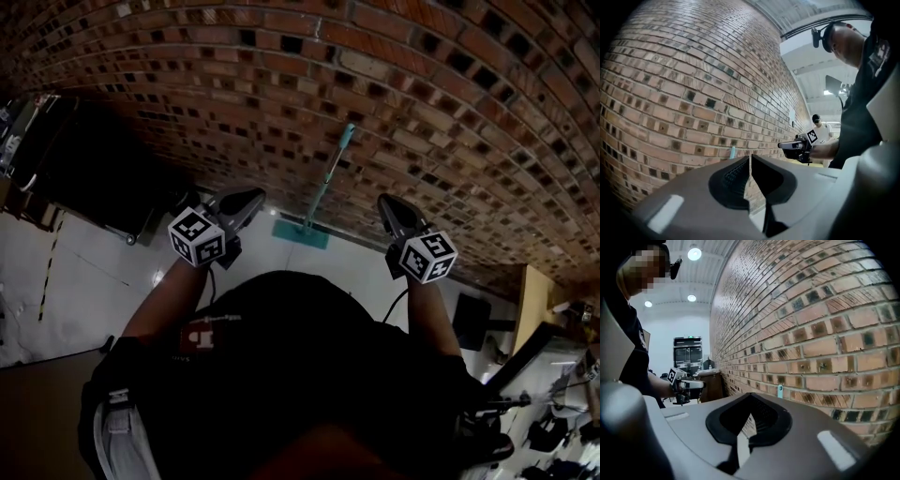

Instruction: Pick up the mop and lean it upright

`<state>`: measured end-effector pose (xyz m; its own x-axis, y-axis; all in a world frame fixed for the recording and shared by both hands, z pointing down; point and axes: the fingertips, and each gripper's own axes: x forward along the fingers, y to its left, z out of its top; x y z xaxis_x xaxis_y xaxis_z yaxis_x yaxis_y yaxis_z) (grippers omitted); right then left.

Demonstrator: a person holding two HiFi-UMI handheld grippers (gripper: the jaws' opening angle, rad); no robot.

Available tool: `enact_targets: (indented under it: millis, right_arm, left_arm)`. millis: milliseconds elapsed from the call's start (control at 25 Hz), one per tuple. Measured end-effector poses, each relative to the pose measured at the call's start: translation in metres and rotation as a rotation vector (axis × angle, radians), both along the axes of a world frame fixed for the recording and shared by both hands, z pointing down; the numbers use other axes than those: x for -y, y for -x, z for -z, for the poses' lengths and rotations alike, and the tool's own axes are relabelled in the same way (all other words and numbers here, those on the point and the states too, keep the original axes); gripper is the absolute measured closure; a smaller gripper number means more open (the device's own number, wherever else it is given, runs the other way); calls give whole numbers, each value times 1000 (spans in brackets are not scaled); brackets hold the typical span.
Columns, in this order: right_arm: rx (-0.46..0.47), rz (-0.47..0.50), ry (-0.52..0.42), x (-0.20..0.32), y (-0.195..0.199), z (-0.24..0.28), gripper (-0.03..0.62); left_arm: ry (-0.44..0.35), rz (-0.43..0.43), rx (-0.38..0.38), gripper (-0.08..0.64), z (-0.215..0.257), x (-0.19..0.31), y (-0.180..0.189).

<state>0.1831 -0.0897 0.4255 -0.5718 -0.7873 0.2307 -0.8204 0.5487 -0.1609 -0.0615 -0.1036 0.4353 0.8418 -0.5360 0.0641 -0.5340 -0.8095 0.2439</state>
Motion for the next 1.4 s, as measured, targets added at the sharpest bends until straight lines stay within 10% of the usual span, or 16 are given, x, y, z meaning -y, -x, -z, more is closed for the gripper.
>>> enact_targets:
  millis: [880, 1400]
  right_arm:
    - [-10, -212, 10, 139, -5, -11, 578]
    - [-31, 40, 40, 140, -56, -27, 578]
  left_arm:
    - [4, -338, 6, 548, -19, 186, -51]
    - [90, -81, -13, 548, -37, 167, -106]
